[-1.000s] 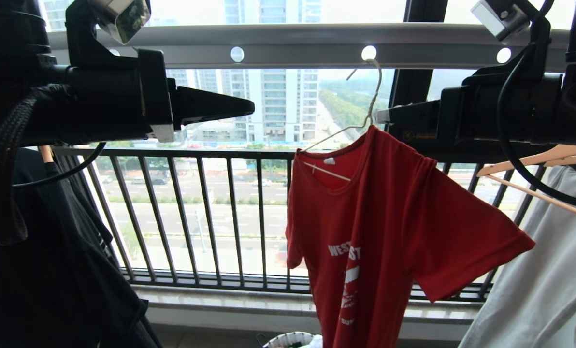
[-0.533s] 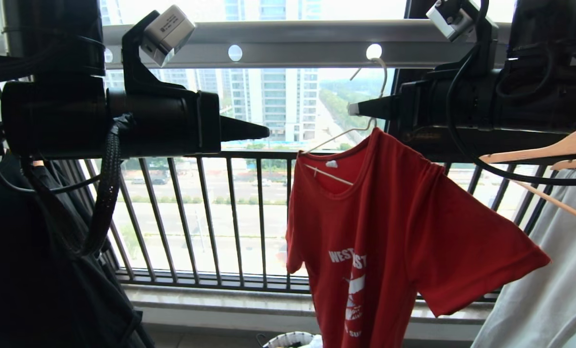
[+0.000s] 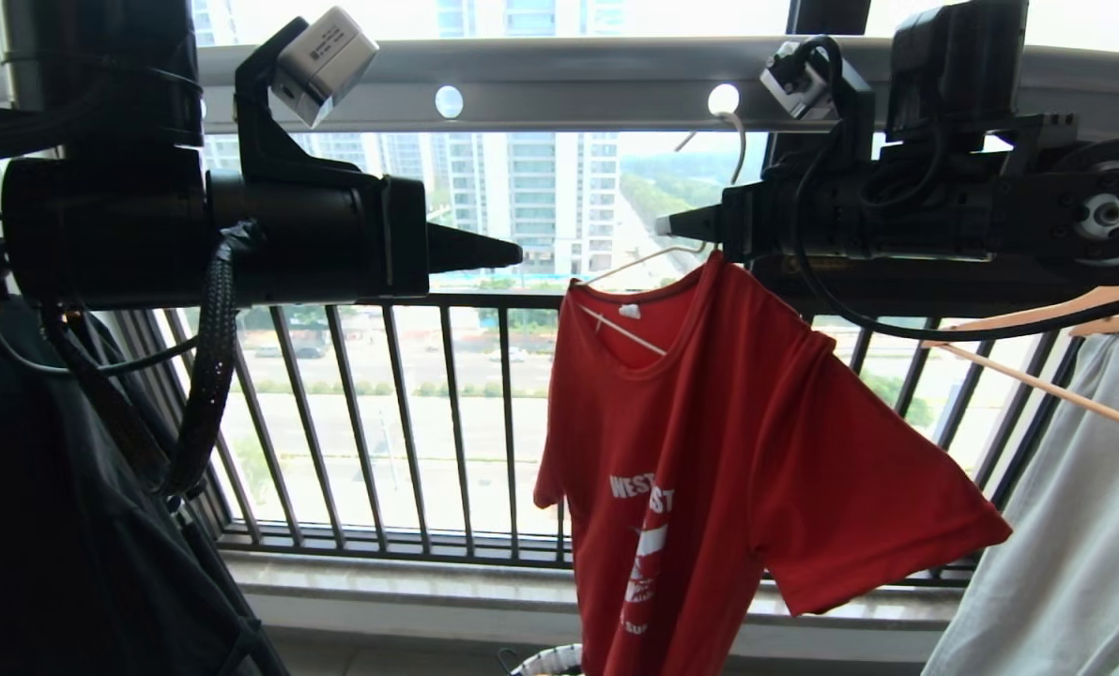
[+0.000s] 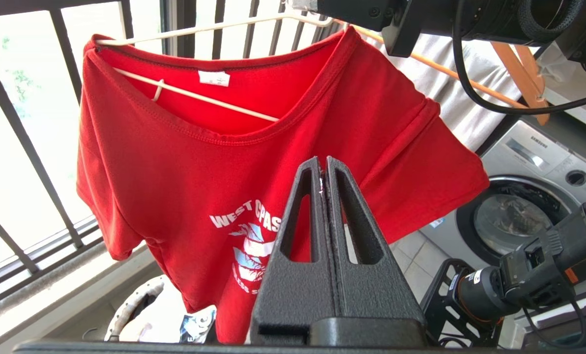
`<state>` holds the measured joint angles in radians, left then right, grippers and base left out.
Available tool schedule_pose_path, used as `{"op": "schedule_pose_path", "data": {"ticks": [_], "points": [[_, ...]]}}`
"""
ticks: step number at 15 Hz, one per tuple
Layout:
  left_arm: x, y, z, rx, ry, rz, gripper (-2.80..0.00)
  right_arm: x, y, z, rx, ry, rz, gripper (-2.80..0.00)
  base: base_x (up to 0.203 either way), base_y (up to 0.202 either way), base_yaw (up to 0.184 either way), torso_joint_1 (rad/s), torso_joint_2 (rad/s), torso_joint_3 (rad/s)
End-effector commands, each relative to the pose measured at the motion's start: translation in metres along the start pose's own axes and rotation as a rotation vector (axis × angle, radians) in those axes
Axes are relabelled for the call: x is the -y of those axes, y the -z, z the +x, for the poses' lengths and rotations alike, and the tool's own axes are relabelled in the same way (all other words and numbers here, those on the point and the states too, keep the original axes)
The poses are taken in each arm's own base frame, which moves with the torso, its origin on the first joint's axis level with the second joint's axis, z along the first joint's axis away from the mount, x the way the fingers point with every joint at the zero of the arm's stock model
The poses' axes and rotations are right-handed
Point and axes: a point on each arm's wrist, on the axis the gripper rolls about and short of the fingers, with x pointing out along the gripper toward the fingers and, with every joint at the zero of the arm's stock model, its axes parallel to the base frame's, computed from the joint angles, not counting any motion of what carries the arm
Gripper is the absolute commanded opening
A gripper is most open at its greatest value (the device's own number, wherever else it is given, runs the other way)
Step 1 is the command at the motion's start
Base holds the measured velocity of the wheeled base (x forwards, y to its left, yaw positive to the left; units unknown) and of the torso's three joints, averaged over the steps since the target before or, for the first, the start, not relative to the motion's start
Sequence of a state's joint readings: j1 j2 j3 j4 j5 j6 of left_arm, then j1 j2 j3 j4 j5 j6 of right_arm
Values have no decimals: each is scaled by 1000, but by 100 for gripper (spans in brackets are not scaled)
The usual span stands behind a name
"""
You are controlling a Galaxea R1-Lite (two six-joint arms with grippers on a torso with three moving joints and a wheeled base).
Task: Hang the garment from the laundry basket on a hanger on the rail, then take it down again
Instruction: Take the clothes off the clothes rack
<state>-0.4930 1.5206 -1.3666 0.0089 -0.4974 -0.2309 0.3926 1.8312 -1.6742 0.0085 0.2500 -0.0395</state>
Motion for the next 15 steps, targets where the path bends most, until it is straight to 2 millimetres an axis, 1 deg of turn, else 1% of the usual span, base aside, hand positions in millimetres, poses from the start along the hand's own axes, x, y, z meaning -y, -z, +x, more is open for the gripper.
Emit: {"op": "schedule_pose_path", "data": {"ticks": [1, 4, 6, 9, 13, 15], "points": [[-5, 3, 7, -16, -3, -11, -280, 1, 1, 5, -3, -2, 0, -280, 0, 0, 0, 0, 0, 0], [-17, 9, 24, -52, -15, -32, -280, 1, -1, 5, 4, -3, -2, -280, 0, 0, 0, 0, 0, 0], [-32, 16, 42, -85, -42, -54, -280, 0, -1, 4, 4, -5, -2, -280, 0, 0, 0, 0, 0, 0], [-58, 29, 74, -125, -125, -80, -280, 0, -3, 3, 10, -6, -3, -280, 0, 0, 0, 0, 0, 0], [-78, 44, 102, -168, -168, -105, -280, 0, -3, 2, 10, -4, -3, -280, 0, 0, 0, 0, 0, 0], [-90, 48, 118, -170, -228, -115, -280, -1, -3, 2, 12, -6, -4, -280, 0, 0, 0, 0, 0, 0]]}}
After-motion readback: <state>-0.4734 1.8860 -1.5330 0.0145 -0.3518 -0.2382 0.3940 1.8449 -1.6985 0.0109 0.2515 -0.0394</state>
